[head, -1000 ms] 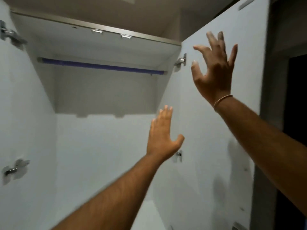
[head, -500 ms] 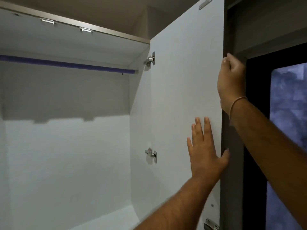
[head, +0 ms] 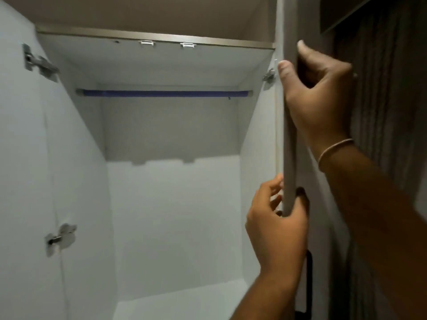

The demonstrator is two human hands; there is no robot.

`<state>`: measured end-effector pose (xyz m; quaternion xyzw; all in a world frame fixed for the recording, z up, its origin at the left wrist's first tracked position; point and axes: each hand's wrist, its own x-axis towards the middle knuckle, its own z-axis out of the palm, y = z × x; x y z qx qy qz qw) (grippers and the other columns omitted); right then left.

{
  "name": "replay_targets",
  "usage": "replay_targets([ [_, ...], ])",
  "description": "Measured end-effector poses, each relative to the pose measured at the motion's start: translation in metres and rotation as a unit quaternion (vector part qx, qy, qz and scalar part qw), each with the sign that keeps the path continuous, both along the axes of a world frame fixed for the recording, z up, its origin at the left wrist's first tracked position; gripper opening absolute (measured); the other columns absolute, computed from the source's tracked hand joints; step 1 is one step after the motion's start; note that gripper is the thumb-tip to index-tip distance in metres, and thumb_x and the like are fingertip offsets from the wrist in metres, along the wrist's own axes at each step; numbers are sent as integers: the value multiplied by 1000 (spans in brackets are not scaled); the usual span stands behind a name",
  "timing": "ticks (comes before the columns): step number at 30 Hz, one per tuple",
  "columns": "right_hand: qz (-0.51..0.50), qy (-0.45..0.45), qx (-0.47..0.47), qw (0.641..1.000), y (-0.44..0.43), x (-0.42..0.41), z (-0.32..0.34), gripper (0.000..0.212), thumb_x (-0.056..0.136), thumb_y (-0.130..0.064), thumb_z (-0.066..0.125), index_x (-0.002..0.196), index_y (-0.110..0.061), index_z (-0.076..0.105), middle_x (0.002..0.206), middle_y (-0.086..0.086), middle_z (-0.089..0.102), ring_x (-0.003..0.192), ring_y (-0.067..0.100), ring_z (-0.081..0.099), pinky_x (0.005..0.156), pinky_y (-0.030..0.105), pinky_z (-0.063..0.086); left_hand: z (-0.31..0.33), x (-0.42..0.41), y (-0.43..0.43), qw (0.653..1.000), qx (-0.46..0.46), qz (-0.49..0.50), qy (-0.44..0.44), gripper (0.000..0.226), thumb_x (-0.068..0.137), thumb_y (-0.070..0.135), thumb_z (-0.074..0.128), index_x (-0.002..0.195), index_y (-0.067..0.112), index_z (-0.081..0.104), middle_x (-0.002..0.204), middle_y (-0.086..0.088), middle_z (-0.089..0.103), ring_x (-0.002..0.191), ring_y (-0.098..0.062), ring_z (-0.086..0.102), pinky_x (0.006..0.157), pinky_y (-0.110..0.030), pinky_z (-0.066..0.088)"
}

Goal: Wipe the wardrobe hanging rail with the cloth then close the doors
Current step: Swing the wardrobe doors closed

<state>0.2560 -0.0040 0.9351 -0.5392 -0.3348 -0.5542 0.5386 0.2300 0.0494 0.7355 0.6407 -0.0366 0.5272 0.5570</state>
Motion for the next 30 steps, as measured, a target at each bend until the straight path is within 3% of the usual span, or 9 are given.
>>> replay_targets([
  [3,-5,-2,-49,999,49,-10,-4,56,98,-50,69,146,-22,65,142,-2,70,131,10,67,110,31,56,10,-9,52,998,-34,55,-11,11,92,49,78,100,42,75,86,19,78,79,-8,76,71,-36,66],
  [7,-77,18,-111,991,118,-18,-19,53,96,-53,68,146,-34,65,147,-5,67,128,28,70,103,41,59,13,-13,134,995,-64,64,36,16,96,43,77,104,30,80,89,11,81,88,-16,79,84,-44,68],
  [10,-136,13,-179,974,166,-13,-25,50,104,-43,65,150,-24,59,156,4,60,124,36,70,108,51,55,19,-7,184,991,-76,40,101,26,97,45,73,119,30,74,107,8,81,99,-14,77,87,-32,67],
  [13,-198,17,-199,960,199,-1,-23,49,107,-41,60,151,-19,55,160,9,54,130,31,68,127,52,34,22,3,217,987,-84,10,135,22,98,46,72,116,34,71,106,10,80,93,-9,77,68,-15,62],
  [16,-210,19,-216,953,221,15,-22,50,107,-42,60,151,-19,55,161,11,52,128,31,70,130,54,26,24,12,243,987,-72,-1,142,24,96,48,74,115,34,70,105,10,80,93,-10,77,66,-16,61],
  [21,-239,9,-270,933,246,34,-18,56,105,-46,60,154,-21,51,165,11,46,117,34,74,132,56,20,32,26,278,984,-79,-24,157,43,96,44,77,129,17,71,110,-4,84,94,-18,82,76,-28,67],
  [27,-290,11,-326,900,260,52,-18,62,105,-51,58,158,-22,45,170,10,38,126,28,70,132,55,18,33,42,293,974,-95,-42,199,20,95,54,72,107,38,67,84,30,79,77,10,75,57,-10,57],
  [30,-278,8,-333,901,256,50,-18,61,105,-50,59,157,-22,46,170,9,39,130,25,68,133,54,15,38,45,295,972,-85,-29,217,22,97,54,70,110,36,68,91,18,83,82,2,79,62,-15,59],
])
